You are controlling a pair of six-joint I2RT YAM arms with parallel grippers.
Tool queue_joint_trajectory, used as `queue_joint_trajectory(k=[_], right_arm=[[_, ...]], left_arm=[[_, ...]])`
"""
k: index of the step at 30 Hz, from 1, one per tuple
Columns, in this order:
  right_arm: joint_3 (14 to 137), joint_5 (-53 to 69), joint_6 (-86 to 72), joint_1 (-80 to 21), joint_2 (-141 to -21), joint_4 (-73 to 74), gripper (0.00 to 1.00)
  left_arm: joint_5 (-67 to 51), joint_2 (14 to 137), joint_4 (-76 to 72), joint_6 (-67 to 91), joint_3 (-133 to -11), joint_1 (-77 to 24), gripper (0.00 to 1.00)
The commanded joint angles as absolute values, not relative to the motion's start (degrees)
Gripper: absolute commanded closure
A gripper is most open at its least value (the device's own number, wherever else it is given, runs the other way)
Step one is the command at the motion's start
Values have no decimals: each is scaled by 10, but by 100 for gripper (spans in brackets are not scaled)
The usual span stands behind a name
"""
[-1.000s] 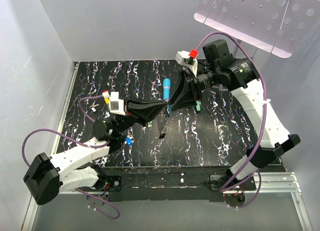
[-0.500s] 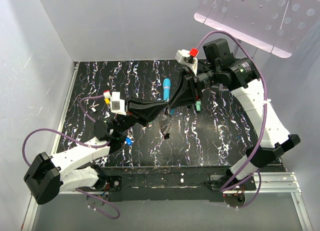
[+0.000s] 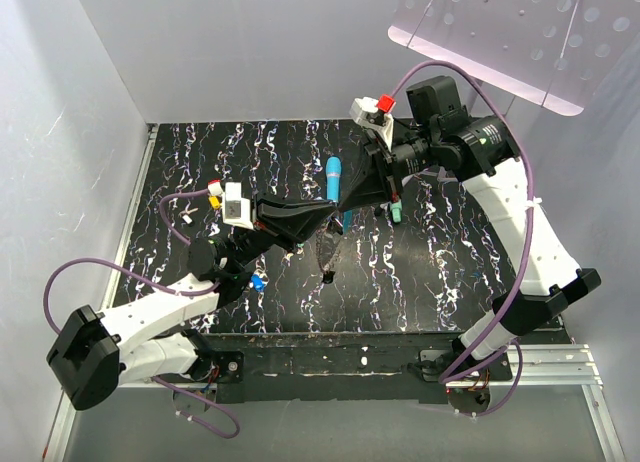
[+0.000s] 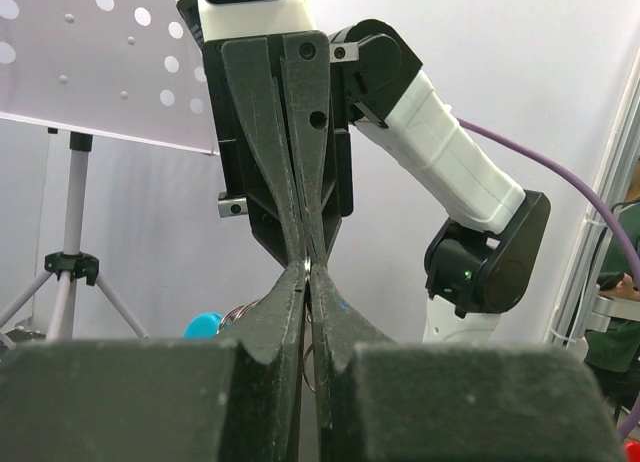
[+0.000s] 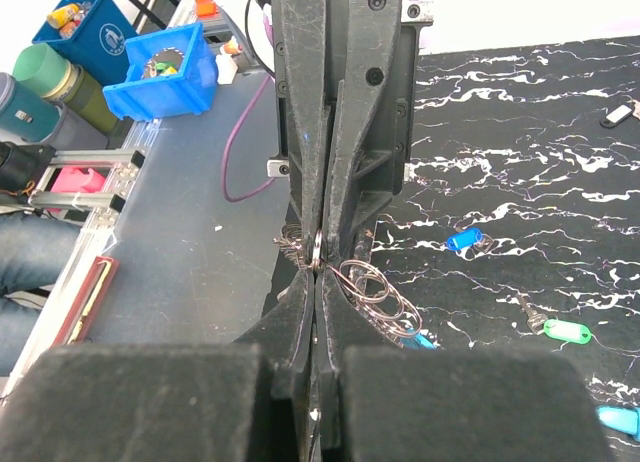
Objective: Put the keys on the keyring
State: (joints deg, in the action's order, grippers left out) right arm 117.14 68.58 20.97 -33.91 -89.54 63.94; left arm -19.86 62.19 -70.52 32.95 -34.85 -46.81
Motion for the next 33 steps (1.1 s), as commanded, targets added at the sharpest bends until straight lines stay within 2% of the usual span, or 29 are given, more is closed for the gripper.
queue_joint_trajectory(k=[1,2,10,13,14,17,21,26,33], right_arm=[[1153,680,203,-346,-883,621,99],[1149,676,205,-346,-881,622,99],[1104,630,269,-347,-853,663,99],[1100,592,330,-348,-851,711,99],[1104,575,358,-350,-853,739,99],[1131,520,445,-359,-864,822,99],[1136,460,514,-383,-870,881,99],[1135,439,530,-406,-880,896,99],[1129,434,543,-422,-886,913,99]], left_arm=[[-193,594,-666,310,-346,-468,100],[-192,585,-646,305,-346,-468,100],[-187,455,-380,240,-362,-468,46],[-195,417,-183,192,-414,-467,23],[-202,414,-95,168,-445,-467,20],[-235,439,122,85,-536,-467,17],[-274,492,250,18,-610,-467,17],[-312,535,239,-53,-635,-468,20],[-317,555,168,-91,-621,-467,37]])
